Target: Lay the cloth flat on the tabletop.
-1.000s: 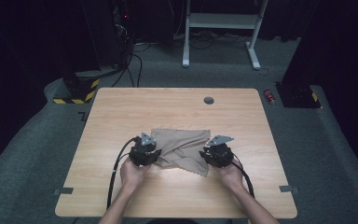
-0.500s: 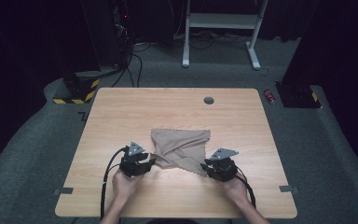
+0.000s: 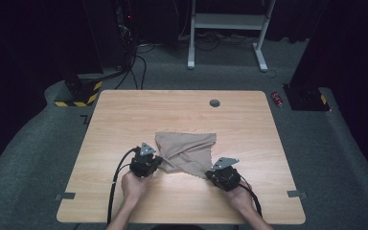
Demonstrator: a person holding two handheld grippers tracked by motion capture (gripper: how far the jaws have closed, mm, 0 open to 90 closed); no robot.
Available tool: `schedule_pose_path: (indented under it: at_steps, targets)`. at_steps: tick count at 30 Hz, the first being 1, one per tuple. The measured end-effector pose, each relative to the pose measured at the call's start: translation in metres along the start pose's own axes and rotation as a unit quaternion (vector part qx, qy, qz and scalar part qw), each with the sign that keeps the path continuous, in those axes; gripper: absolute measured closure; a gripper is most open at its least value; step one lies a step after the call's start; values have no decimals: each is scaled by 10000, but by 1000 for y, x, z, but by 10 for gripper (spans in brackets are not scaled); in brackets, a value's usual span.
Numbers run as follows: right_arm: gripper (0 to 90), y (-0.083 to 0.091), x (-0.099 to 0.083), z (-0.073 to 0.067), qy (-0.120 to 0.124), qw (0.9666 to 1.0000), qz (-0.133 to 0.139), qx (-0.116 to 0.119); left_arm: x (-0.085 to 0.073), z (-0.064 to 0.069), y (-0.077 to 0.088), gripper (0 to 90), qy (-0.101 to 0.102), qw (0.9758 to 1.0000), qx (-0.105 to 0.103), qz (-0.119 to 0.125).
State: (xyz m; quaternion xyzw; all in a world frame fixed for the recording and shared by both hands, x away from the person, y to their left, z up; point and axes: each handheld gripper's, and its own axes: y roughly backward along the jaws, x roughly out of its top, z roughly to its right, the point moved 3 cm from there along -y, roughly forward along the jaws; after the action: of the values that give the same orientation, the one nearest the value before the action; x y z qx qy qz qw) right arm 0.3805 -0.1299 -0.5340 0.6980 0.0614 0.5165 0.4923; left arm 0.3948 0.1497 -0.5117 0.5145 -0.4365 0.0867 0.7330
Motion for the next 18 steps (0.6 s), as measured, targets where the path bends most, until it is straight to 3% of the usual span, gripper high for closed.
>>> schedule_pose_path:
  at_steps: [5,6,8,11,12,15,18]
  targets:
    - [897,5,0,1,-6,9999,148,-15,-3,-2,16,898,-33,9998,77,169]
    - [876,8,2,0,-12,9996,283,30,-2,-4,17,740,33,9998,74,201]
    - [854,9,3,-1,1,9995,315,45,-1,-9,13,693,210,9997,123,91]
    - [778,8,4,-5,80,9994,320,121,-1,-14,-1,593,224,9990,348,-137]
    - [748,6,4,-7,82,9995,271,129,-1,-15,-7,584,293,9988,333,-218]
    - [701,2,1,-8,101,9997,174,159,-2,-15,-14,612,310,9989,242,-242]
    - [738,0,-3,-10,226,9997,99,84,-1,-14,-13,798,335,9994,-59,-106]
